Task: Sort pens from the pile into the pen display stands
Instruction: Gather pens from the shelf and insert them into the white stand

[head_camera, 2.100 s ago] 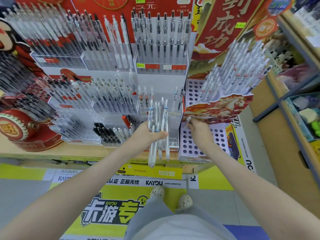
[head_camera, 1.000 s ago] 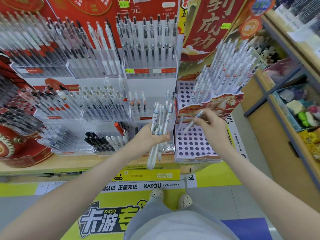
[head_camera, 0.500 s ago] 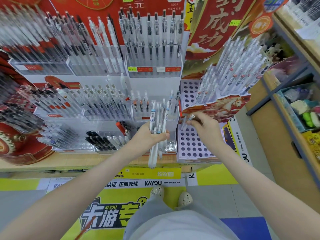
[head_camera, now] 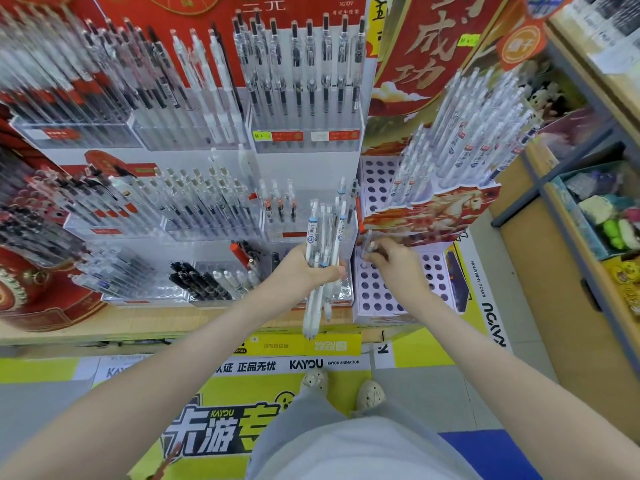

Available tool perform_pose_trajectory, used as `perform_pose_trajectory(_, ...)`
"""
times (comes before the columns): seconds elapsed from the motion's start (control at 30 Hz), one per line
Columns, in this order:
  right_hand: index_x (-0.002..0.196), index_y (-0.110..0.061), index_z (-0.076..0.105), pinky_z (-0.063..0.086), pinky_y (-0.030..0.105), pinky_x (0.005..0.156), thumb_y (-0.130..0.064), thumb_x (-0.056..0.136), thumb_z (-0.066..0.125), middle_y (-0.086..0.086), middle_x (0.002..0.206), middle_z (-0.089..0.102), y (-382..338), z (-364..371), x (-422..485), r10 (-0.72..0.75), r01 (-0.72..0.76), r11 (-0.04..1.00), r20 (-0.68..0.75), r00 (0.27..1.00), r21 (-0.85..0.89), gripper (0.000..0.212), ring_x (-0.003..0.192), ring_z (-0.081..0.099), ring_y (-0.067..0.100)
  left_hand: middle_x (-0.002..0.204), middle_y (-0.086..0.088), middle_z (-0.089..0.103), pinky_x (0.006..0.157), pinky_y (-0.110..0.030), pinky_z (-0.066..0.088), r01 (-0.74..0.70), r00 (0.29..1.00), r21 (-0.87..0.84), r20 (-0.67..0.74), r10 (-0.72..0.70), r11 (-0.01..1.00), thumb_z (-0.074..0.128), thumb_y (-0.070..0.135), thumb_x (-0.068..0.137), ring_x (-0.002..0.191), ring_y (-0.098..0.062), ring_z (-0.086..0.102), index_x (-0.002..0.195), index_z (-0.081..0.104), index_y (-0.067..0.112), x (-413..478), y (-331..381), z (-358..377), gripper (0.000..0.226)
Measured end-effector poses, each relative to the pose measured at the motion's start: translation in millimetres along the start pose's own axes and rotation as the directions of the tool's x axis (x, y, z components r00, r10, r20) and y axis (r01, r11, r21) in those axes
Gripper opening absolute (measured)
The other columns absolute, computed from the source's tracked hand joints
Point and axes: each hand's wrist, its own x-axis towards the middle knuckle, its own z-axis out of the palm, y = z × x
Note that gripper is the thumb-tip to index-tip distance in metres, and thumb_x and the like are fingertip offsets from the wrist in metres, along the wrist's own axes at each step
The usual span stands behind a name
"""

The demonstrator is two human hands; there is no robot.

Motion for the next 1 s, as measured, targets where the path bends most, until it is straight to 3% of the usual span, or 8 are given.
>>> perform_pose_trajectory(0.13,0.091,-0.009,0.059,0.033,0.027,0.054,-0.017,0.092,0.059,0.001,0.066,0.055,-6,-1,1,0.066,-0.065,0.996,0.021,0.998,-0.052,0.008,0.056,0.047,0.016,0.087,0.0,0.069,0.078,-0.02,0.05,-0.025,1.0,0.009,0.017,0.025,1.0,0.071,0.012,0.085,0.08,-0.01,0.064,0.095,0.064,0.011,0,1,2,0.012)
perform_pose_trajectory(0.2,0.098,-0.013,0.058,0.041,0.03,0.062,-0.026,0.09,0.062,-0.004,0.079,0.056,-11,-8,-7,0.068,-0.07,0.997,-0.048,0.997,-0.036,0.015,0.073,0.053,0.016,0.09,-0.002,0.07,0.077,-0.021,0.05,-0.039,0.999,0.005,0.016,0.039,0.999,0.071,0.014,0.085,0.081,-0.01,0.064,0.1,0.064,0.009,0,1,3,0.018)
perform_pose_trajectory(0.3,0.093,-0.019,0.058,0.043,0.019,0.063,-0.036,0.087,0.064,-0.001,0.085,0.059,-35,-26,-27,0.063,-0.031,0.97,-0.124,0.99,0.24,0.02,0.075,0.053,0.009,0.081,0.008,0.069,0.069,-0.014,0.046,-0.067,0.997,-0.011,0.048,0.068,0.998,0.07,0.012,0.086,0.073,-0.001,0.063,0.095,0.064,0.013,0,4,4,0.01)
perform_pose_trajectory(0.37,0.086,-0.02,0.057,0.044,0.018,0.062,-0.033,0.085,0.067,0.0,0.081,0.06,-58,-35,-36,0.016,-0.008,0.912,-0.017,1.0,0.411,0.016,0.07,0.053,0.007,0.076,0.009,0.067,0.07,-0.016,0.046,-0.081,0.993,-0.023,0.087,0.083,0.996,0.068,0.005,0.086,0.071,-0.002,0.061,0.089,0.065,0.01,0,7,8,0.006)
perform_pose_trajectory(0.47,0.079,-0.02,0.053,0.049,0.027,0.062,-0.026,0.083,0.07,-0.002,0.073,0.058,-74,-39,-34,-0.03,-0.006,0.933,0.097,0.995,0.36,0.019,0.062,0.053,0.003,0.088,-0.006,0.066,0.08,-0.029,0.05,-0.107,0.986,-0.009,0.13,0.108,0.994,0.066,0.002,0.086,0.082,-0.011,0.06,0.1,0.064,-0.003,1,11,13,0.015)
perform_pose_trajectory(0.6,0.087,-0.005,0.056,0.056,0.041,0.067,-0.017,0.087,0.066,0.008,0.075,0.064,-68,-44,-27,-0.021,-0.054,0.901,0.168,0.986,0.431,0.016,0.065,0.062,0.019,0.089,0.003,0.069,0.078,-0.017,0.051,-0.116,0.979,-0.058,0.161,0.124,0.992,0.068,0.006,0.086,0.085,-0.004,0.066,0.105,0.065,0.008,-2,15,11,0.019)
perform_pose_trajectory(0.73,0.093,0.002,0.054,0.054,0.032,0.069,-0.014,0.091,0.061,0.009,0.076,0.069,-60,-50,-26,-0.032,-0.11,0.84,0.25,0.968,0.531,0.017,0.07,0.068,0.024,0.102,-0.003,0.073,0.093,-0.028,0.051,-0.085,0.982,-0.129,0.158,0.105,0.988,0.069,0.021,0.085,0.102,-0.016,0.067,0.111,0.063,0.022,-2,12,9,0.027)
perform_pose_trajectory(1.0,0.105,-0.002,0.049,0.056,0.032,0.069,-0.006,0.095,0.048,0.014,0.082,0.068,-51,-63,-25,-0.056,-0.184,0.623,0.279,0.959,0.76,0.01,0.073,0.068,0.027,0.084,0.01,0.074,0.071,-0.017,0.053,0.03,0.986,-0.334,0.163,0.027,0.942,0.057,0.003,0.092,0.081,-0.005,0.069,0.109,0.061,0.01,-3,14,14,0.019)
